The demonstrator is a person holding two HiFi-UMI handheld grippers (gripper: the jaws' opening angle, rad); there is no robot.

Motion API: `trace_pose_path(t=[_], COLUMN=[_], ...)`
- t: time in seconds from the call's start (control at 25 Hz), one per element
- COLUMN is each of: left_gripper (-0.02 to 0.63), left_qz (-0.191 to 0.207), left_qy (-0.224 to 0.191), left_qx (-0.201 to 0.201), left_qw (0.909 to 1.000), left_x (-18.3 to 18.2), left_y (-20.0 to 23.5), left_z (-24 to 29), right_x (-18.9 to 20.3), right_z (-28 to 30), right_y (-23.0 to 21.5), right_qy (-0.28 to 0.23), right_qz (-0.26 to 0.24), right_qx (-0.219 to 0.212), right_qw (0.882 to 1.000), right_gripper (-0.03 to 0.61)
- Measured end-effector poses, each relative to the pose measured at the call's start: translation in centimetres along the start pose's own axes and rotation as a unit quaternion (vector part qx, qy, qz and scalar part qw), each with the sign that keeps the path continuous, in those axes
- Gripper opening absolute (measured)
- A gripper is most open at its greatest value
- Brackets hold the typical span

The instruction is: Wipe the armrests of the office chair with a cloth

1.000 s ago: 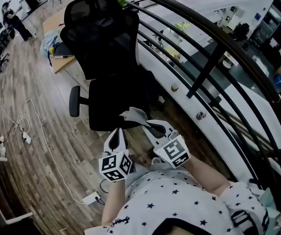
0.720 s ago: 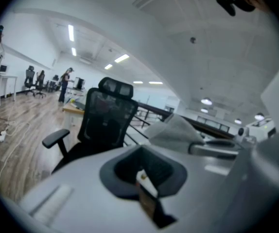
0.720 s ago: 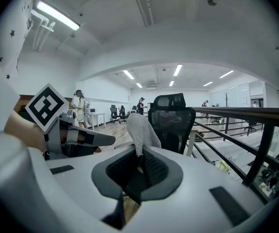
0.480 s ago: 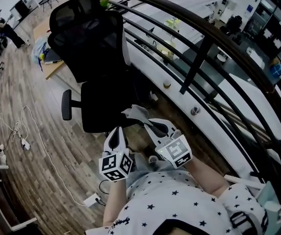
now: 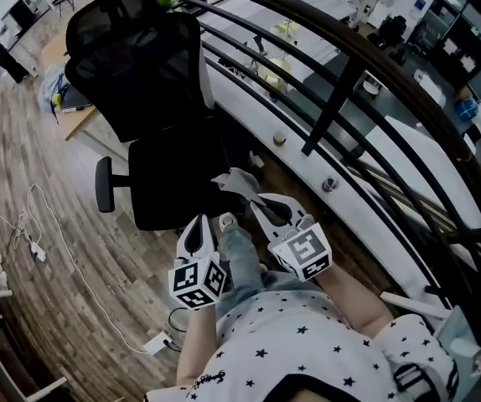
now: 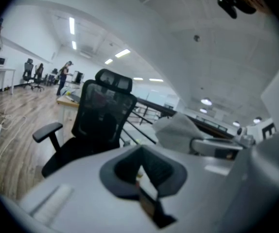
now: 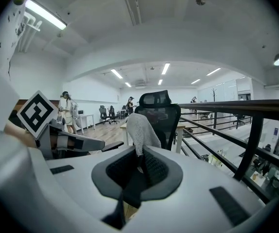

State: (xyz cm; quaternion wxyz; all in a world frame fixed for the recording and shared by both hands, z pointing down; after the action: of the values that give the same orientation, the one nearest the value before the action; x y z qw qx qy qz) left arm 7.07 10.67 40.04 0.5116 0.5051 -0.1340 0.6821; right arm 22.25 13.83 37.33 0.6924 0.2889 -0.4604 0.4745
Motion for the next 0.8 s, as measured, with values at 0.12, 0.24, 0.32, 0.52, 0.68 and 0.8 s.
trace_pose_path(t=[0.12,0.24,0.32,0.52,0.68,0.8], left_gripper=[0.006,0.007,0.008,0.006,0.008,0.006], left_qz=[0.004,0.008,0.008,0.010,0.009,0.007], left_qy=[0.009,0.014,0.017,0.033,0.047,0.057], left_qx=[0.004,0.009,0.011,0.018,0.022,0.025], left_qw=[0.9999,0.9998,0.9998,0.9992,0.9986,0.9980], left_x=[-0.4,-1.2,-1.8,-3.2,-4.2,-4.9], left_y=[0.8,1.6,2.2,3.7,5.0,5.7], left_z=[1.9,3.9,5.1,7.8,10.4,12.1], right_x=[-0.1,-0.2,-0.5,-1.2,-1.6,-1.8], right_z=[1.4,3.0,4.1,7.1,9.8,11.7], right_y=[-1.3,-2.7,-3.6,-5.6,-7.1,-8.4], right_qy=[0.005,0.010,0.014,0.025,0.036,0.048], right_qz=[0.005,0.015,0.020,0.023,0.025,0.021], right_qx=[0.010,0.016,0.021,0.031,0.033,0.038], right_qw=[1.000,1.000,0.999,0.999,0.998,0.998], right_gripper=[0.028,0.028,0.028,0.028,0.028,0.028])
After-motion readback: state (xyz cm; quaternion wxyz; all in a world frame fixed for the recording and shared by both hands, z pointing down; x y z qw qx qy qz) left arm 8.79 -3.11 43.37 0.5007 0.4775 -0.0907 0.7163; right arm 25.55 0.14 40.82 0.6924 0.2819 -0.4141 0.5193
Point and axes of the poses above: the fingertips, and each gripper's own axes: z forward along the fingers, y to its left, x out of its underside, the point moved 4 cm from there along -z, backward along the fingers, and after that the axes turned 7 degrees about y, right-handed, at the moved point
